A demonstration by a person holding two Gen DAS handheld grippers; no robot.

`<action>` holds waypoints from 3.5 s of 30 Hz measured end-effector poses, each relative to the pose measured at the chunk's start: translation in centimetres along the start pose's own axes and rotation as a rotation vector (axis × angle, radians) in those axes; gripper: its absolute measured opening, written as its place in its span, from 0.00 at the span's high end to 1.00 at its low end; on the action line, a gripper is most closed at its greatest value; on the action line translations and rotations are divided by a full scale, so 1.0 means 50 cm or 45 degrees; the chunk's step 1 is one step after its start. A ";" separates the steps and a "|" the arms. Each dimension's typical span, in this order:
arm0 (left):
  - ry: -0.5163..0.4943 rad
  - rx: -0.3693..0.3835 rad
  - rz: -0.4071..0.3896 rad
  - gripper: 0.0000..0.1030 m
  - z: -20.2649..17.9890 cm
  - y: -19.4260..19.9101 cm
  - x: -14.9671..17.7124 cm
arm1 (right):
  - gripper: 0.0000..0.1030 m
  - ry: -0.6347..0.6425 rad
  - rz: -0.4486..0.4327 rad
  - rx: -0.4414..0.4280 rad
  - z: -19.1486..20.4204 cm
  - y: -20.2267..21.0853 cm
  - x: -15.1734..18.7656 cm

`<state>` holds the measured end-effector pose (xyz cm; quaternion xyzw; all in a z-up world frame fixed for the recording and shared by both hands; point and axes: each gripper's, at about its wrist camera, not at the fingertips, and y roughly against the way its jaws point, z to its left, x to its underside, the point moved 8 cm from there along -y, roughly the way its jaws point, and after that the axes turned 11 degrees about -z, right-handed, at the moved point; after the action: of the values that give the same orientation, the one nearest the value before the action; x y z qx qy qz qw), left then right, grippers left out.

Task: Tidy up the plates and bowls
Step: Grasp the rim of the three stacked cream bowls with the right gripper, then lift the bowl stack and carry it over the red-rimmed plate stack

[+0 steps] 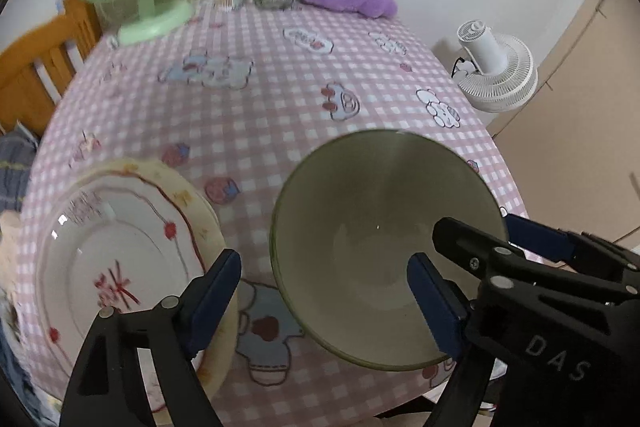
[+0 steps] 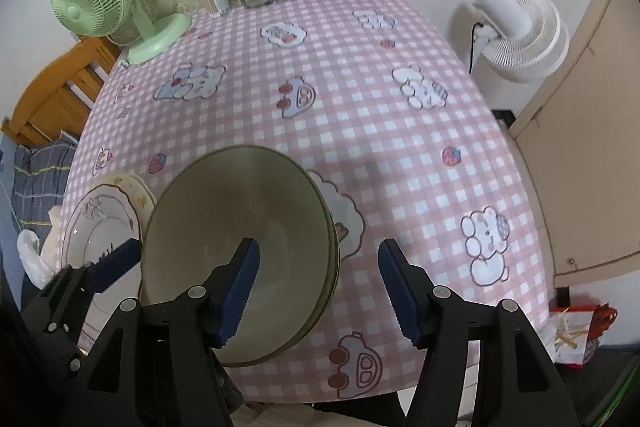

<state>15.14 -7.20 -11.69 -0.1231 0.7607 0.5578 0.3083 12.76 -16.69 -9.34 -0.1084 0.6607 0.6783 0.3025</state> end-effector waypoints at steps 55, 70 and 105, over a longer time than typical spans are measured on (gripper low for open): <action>0.170 -0.069 -0.037 0.42 -0.036 -0.018 -0.025 | 0.62 0.004 0.134 -0.471 -0.007 -0.076 -0.037; 0.146 -0.076 -0.122 0.43 0.064 0.072 -0.050 | 0.62 0.028 0.042 -0.486 0.107 -0.017 -0.066; 0.129 -0.020 0.002 0.44 0.390 0.121 0.016 | 0.62 -0.031 0.119 -0.409 0.439 -0.056 0.039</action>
<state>17.76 13.05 -11.17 -0.1532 0.7710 0.5570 0.2680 18.30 4.79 -10.47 -0.1164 0.5443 0.7899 0.2573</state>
